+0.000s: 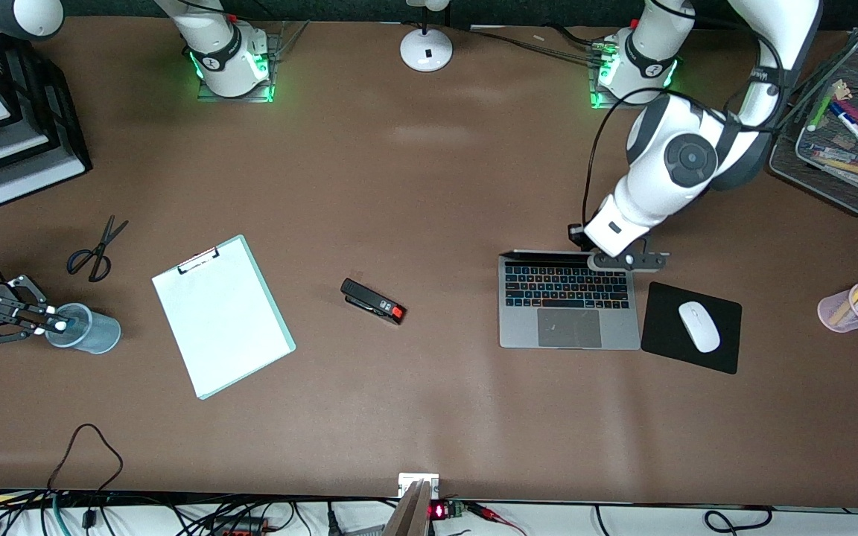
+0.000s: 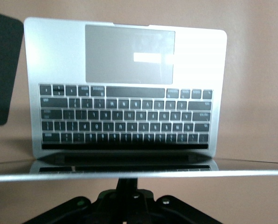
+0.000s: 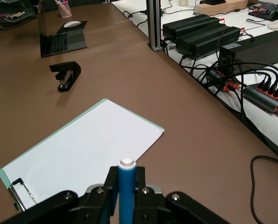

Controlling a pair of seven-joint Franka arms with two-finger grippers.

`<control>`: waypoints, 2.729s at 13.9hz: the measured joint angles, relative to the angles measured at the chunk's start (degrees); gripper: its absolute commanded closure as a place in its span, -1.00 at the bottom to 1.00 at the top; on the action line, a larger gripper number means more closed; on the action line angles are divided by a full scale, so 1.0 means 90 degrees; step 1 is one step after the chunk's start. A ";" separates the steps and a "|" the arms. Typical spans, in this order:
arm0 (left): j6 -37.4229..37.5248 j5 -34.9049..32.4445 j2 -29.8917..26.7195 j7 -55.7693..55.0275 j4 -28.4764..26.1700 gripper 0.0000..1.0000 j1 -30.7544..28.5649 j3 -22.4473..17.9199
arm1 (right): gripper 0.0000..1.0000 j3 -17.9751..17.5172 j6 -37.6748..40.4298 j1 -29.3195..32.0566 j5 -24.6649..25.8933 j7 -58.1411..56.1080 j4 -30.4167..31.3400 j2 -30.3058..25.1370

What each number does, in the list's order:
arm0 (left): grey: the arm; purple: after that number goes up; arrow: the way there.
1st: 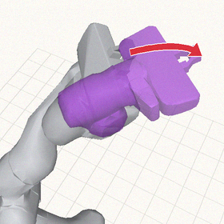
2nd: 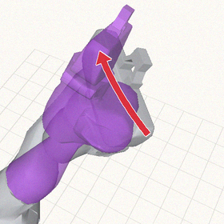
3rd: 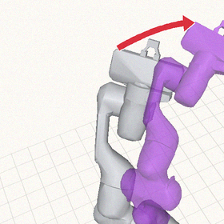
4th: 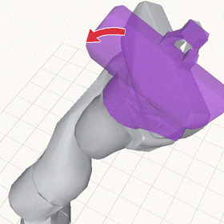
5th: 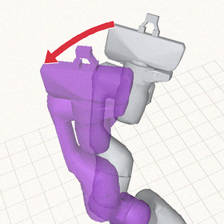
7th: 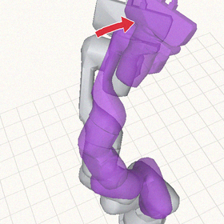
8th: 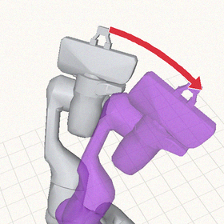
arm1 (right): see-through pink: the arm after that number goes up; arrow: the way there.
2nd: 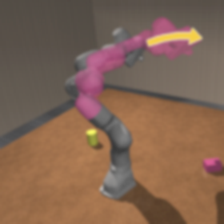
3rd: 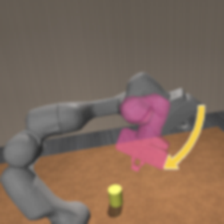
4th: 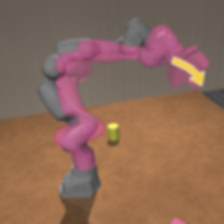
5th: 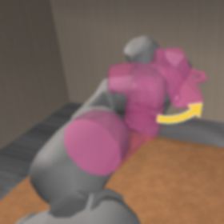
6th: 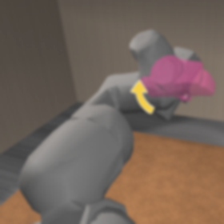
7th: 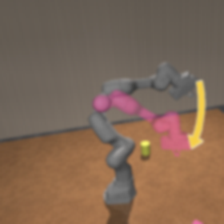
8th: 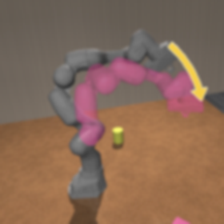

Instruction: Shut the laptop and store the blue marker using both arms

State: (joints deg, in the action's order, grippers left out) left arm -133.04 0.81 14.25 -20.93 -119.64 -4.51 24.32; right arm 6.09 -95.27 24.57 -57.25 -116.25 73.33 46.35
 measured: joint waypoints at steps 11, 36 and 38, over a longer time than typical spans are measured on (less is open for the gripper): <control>-0.0445 -0.0655 0.1262 -0.0030 0.1088 1.00 0.0016 -0.0250 | -1.00 -0.0017 0.0044 0.0093 -0.0003 0.0534 -0.0153 0.0226; -0.1152 -0.1472 0.3147 -0.0071 0.2421 0.89 0.0250 -0.0277 | -1.00 -0.0098 0.0202 -0.3429 0.5786 1.2103 0.1140 -0.3379; -0.1172 -0.1627 0.3231 -0.0079 0.2434 -0.25 0.0249 -0.0280 | -1.00 -0.0098 0.0035 -0.3640 0.6024 1.2481 0.1533 -0.3781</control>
State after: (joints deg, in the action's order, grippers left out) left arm -143.58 -13.83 43.33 -21.64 -97.73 -2.27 21.80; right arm 5.21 -94.96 -8.19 -3.03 -3.92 87.12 12.32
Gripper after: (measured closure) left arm 0.947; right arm 0.000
